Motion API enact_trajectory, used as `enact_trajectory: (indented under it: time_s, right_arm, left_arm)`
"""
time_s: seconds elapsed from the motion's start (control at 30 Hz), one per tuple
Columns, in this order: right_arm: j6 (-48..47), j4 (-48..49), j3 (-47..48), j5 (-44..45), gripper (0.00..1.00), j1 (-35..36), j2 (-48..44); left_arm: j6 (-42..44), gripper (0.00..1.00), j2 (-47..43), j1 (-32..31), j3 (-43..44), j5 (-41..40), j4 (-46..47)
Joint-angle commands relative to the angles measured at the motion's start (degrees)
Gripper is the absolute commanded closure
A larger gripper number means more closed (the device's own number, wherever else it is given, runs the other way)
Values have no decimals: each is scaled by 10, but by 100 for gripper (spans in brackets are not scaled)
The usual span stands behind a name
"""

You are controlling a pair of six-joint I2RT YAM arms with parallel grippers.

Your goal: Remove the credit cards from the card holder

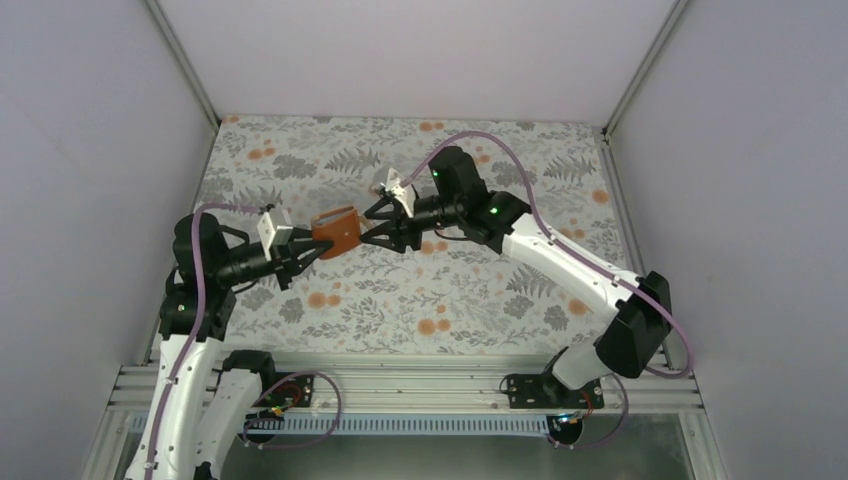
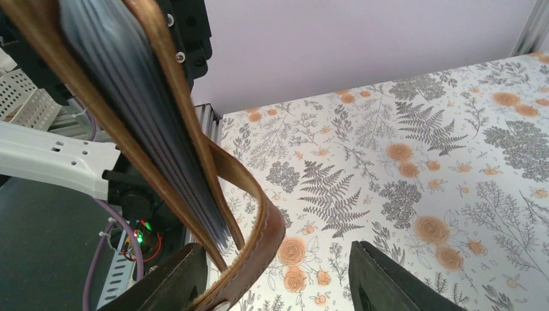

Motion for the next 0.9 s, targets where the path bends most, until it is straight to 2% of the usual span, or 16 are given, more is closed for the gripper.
enact_trajectory:
  time_s: [0.0, 0.2, 0.53, 0.7, 0.77, 0.87]
  right_arm:
    - [-33, -19, -3, 3, 44, -12, -22]
    - [-46, -29, 24, -29, 44, -10, -27]
    - [-81, -30, 23, -50, 36, 19, -31]
    - [-112, -58, 21, -83, 25, 44, -29]
    - [-111, -64, 25, -82, 24, 54, -22]
    - [-96, -42, 35, -86, 28, 71, -15]
  left_arm:
    - [96, 98, 0, 1, 32, 63, -33]
    - [173, 98, 8, 1, 44, 73, -86]
    - [200, 98, 20, 1, 51, 97, -109]
    - [127, 98, 22, 1, 40, 78, -54]
    - [118, 98, 20, 1, 37, 80, -44]
    - [158, 98, 18, 1, 39, 81, -75]
